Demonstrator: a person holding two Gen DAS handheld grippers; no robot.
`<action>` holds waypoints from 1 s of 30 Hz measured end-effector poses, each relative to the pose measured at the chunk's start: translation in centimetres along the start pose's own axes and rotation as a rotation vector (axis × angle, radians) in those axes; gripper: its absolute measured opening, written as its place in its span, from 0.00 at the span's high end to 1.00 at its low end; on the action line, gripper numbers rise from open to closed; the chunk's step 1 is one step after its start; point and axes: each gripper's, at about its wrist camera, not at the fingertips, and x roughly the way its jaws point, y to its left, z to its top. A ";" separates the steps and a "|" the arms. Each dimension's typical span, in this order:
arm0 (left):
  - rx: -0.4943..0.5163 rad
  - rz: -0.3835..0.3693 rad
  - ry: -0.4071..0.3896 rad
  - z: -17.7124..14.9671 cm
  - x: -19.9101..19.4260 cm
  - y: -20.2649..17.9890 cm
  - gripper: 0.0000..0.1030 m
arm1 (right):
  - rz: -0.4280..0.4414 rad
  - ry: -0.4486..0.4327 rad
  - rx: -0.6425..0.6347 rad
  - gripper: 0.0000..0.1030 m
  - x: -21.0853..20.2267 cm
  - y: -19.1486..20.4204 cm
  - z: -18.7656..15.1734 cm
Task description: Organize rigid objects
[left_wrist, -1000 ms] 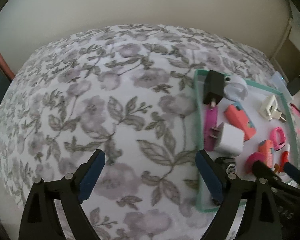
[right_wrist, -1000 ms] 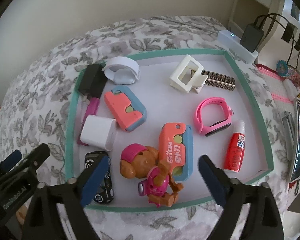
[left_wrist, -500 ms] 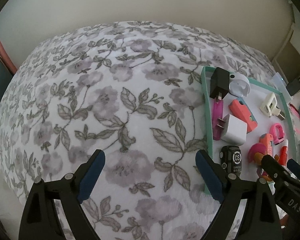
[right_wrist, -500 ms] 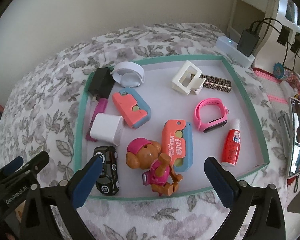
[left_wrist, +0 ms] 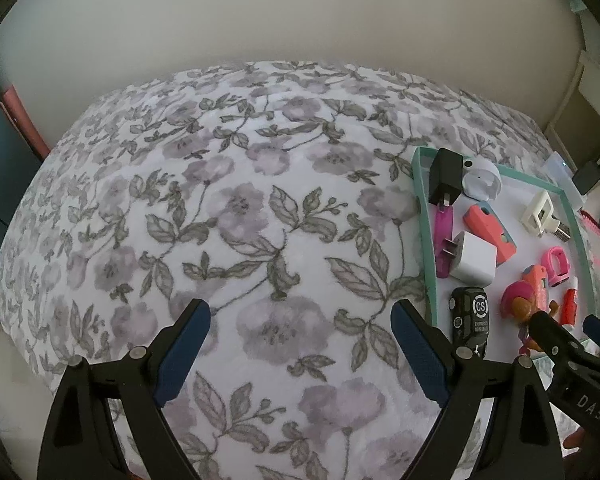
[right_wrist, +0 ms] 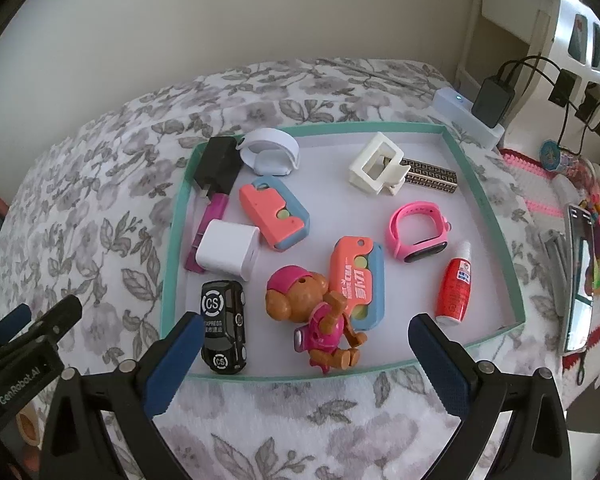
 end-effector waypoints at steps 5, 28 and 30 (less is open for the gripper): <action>0.014 0.002 -0.021 -0.2 -0.6 0.1 0.11 | -0.004 -0.009 -0.010 0.00 -0.5 0.3 -0.3; -0.019 0.042 -0.035 -0.7 -1.3 1.0 0.11 | -0.019 -0.025 -0.042 0.00 -1.4 1.1 -0.9; -0.020 0.046 -0.033 -0.7 -1.3 1.0 0.11 | -0.019 -0.025 -0.043 0.00 -1.4 1.1 -1.0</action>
